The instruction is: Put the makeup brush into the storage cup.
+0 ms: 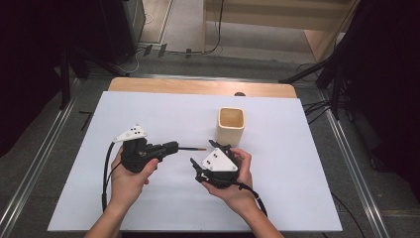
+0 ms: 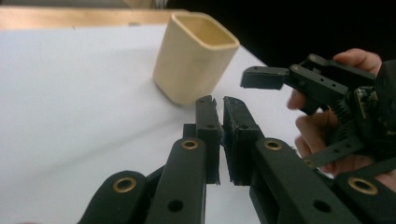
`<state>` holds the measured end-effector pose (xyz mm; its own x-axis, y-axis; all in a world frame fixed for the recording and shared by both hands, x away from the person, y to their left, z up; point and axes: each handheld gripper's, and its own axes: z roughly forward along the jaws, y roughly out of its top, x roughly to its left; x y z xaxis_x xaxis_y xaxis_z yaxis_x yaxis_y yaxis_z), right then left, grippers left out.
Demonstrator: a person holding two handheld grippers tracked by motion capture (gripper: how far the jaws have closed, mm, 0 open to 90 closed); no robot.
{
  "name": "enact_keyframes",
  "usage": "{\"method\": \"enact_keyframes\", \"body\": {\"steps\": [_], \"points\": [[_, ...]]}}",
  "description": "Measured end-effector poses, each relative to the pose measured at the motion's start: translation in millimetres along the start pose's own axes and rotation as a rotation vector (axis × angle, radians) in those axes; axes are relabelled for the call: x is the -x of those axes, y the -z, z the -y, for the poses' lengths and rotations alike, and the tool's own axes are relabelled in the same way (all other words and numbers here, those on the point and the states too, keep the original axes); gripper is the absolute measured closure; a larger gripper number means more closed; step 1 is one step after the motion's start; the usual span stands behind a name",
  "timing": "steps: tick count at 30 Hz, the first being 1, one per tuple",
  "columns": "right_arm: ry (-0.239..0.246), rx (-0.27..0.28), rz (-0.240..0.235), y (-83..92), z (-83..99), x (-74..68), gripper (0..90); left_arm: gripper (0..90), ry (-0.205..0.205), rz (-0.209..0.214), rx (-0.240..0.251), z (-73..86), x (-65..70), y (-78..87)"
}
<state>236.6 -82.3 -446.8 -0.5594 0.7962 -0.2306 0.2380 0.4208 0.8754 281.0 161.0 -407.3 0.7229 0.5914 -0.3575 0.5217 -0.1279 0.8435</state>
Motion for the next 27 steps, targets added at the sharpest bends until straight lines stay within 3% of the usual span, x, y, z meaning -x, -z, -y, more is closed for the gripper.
{"method": "enact_keyframes", "body": {"steps": [2, 3, 6, 10, 20, 24, 27], "points": [[-0.086, 0.023, -0.005, 3.5, -2.4, 3.8, 18.2, 86.3, -0.007, 0.000, 0.017, 0.7, -0.3, 0.6], [-0.122, 0.030, -0.006, 5.3, -3.4, 4.8, 17.5, 86.3, -0.020, 0.014, 0.054, 2.6, 1.0, 1.3], [-0.198, 0.053, 0.004, 9.4, -5.5, 7.2, 11.4, 86.3, -0.040, 0.012, 0.089, 4.7, 3.3, 1.3], [-0.349, 0.055, -0.008, 13.2, -7.2, 9.9, 0.6, 86.3, -0.047, -0.006, 0.115, 7.9, 4.9, 0.0], [-0.710, 0.085, -0.026, 15.9, 5.5, 20.0, 0.0, 86.4, -0.089, 0.035, 0.218, 17.3, 9.9, -2.6], [-0.794, 0.104, -0.047, 16.1, 8.6, 20.0, 0.0, 86.4, -0.104, 0.046, 0.239, 21.6, 13.8, -6.6], [-0.826, 0.116, -0.062, 16.5, 8.5, 18.3, 0.4, 86.4, -0.106, 0.043, 0.235, 25.0, 15.9, -11.1]]}}
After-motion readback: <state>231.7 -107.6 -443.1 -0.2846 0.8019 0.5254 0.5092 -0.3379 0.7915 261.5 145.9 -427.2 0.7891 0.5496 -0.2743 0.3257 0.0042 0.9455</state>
